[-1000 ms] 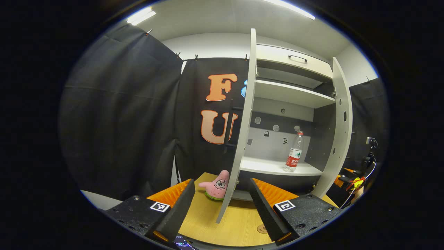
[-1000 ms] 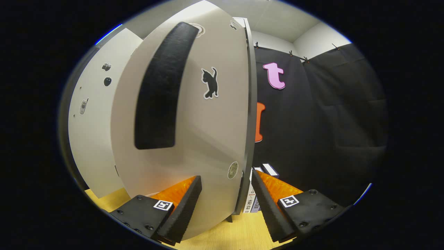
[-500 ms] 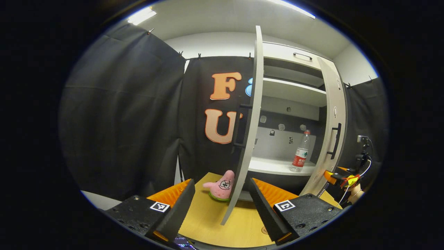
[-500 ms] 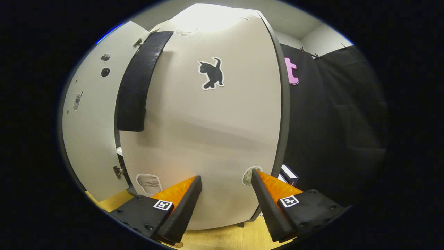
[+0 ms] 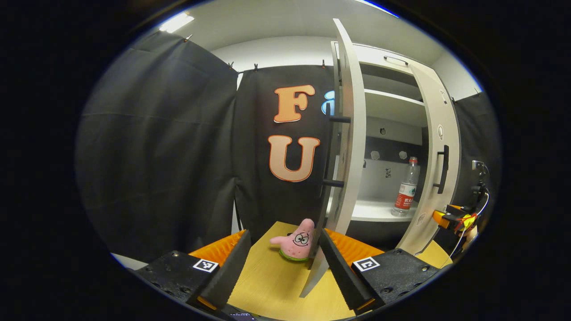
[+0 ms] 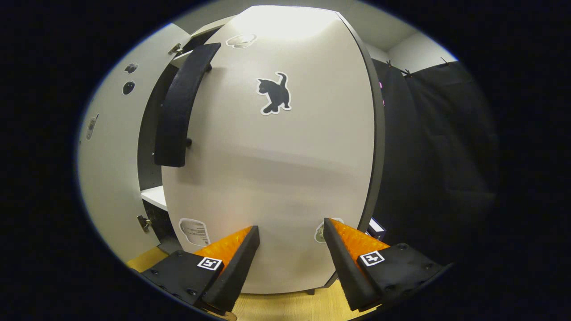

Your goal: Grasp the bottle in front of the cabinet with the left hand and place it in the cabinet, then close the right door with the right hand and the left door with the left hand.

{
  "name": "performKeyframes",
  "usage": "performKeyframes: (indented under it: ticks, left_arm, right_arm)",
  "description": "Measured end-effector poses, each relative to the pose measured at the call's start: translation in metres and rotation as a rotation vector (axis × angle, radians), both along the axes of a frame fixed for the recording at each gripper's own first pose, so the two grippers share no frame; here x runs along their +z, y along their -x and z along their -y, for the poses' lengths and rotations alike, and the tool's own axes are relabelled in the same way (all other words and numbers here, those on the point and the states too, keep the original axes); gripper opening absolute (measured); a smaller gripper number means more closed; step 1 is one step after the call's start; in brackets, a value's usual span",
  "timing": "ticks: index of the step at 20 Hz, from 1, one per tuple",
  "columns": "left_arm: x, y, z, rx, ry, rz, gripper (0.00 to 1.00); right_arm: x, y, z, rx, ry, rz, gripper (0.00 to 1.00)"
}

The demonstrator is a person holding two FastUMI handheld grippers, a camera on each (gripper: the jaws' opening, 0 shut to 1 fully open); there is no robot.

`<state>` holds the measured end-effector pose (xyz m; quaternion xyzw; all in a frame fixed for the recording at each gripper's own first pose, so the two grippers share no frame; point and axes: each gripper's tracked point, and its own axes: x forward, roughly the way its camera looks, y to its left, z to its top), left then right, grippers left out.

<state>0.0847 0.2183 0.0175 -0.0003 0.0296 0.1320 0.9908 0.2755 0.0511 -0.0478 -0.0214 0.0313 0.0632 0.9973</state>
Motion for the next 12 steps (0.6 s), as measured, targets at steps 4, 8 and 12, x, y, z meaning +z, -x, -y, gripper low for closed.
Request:
performKeyframes:
  ticks: [4,8,12]
  left_arm:
    - [-0.011,-0.024,-0.004,-0.007,0.016,-0.023,0.95]
    - [-0.015,-0.031,-0.003,-0.018,0.005,-0.038,0.95]
    - [-0.015,-0.034,0.008,-0.065,-0.008,-0.036,0.93]
  right_arm:
    - [0.0,0.002,0.001,-0.006,0.011,-0.008,0.96]
    - [0.001,0.004,0.003,-0.016,-0.027,-0.048,0.97]
    - [0.017,0.027,0.026,-0.061,-0.016,-0.017,0.96]
